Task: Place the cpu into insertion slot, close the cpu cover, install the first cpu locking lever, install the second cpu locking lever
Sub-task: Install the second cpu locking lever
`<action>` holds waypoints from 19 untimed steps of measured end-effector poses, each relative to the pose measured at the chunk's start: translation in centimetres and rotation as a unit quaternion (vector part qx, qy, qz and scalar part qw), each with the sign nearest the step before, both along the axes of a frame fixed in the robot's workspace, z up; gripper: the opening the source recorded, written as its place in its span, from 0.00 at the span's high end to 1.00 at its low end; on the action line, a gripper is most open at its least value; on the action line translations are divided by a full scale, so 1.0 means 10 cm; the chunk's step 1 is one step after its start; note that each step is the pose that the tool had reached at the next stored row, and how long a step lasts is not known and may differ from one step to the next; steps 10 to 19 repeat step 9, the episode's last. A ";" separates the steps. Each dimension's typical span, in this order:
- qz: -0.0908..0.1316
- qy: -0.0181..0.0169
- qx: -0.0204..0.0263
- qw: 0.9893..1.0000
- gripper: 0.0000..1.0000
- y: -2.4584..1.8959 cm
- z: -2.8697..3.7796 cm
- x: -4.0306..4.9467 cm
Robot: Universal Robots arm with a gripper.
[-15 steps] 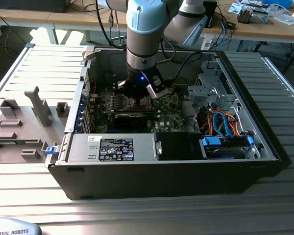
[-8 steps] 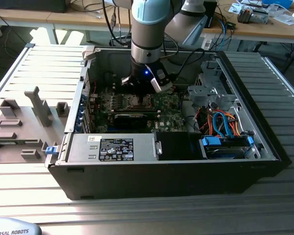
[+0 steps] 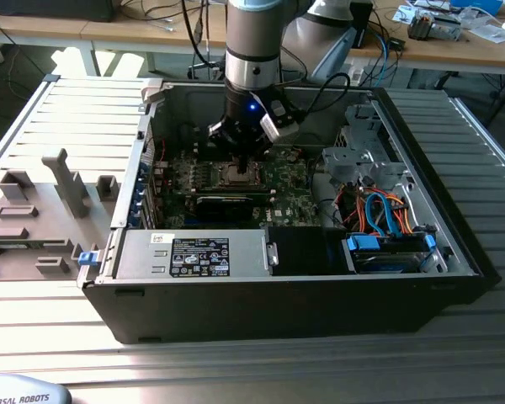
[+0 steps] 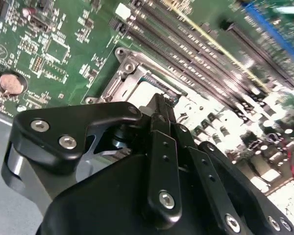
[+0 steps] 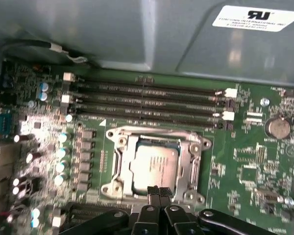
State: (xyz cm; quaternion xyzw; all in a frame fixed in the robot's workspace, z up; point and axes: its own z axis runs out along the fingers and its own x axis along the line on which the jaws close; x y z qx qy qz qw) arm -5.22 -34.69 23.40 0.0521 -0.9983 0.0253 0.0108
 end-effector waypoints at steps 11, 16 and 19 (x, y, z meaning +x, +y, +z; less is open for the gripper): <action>0.000 0.000 -0.036 0.999 0.89 0.111 0.112 0.000; 0.000 0.000 -0.036 0.999 0.89 0.111 0.112 0.000; 0.000 0.000 -0.036 0.999 0.89 0.111 0.112 0.000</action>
